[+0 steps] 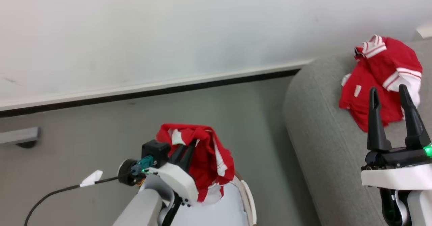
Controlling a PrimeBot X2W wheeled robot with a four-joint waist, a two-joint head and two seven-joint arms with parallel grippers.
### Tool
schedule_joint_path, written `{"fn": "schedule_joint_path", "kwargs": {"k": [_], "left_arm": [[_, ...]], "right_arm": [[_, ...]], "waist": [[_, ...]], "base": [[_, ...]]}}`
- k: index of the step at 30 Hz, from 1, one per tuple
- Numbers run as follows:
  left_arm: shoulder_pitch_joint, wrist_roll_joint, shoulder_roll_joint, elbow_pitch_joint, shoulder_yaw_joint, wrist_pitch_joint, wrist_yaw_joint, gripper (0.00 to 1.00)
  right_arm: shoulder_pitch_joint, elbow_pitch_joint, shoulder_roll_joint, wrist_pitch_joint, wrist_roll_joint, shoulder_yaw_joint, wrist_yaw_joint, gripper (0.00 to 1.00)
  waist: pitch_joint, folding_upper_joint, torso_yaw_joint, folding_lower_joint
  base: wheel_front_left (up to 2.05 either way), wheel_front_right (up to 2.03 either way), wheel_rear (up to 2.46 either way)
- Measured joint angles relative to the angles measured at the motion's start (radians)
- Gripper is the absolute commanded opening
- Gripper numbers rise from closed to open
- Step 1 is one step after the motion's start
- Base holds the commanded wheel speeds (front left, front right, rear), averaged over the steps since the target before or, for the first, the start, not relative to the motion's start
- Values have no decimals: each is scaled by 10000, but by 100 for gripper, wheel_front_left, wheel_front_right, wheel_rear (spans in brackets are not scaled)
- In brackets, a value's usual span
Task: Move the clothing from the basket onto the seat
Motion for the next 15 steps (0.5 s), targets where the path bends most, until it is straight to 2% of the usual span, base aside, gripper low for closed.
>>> {"fn": "schedule_joint_path", "kwargs": {"k": [8, 15], "left_arm": [[-133, -23, -6, -1848, -506, 2, -2, 0], [-561, -506, -8, -3417, -637, 633, -4, 0]], "right_arm": [[415, 176, 21, 0, 146, 311, 0, 100], [691, 414, 86, 0, 215, 750, 0, 100]], "waist": [[-658, 0, 718, 0], [-1009, 0, 1100, 1]], "base": [[0, 0, 0], [0, 0, 0]]}}
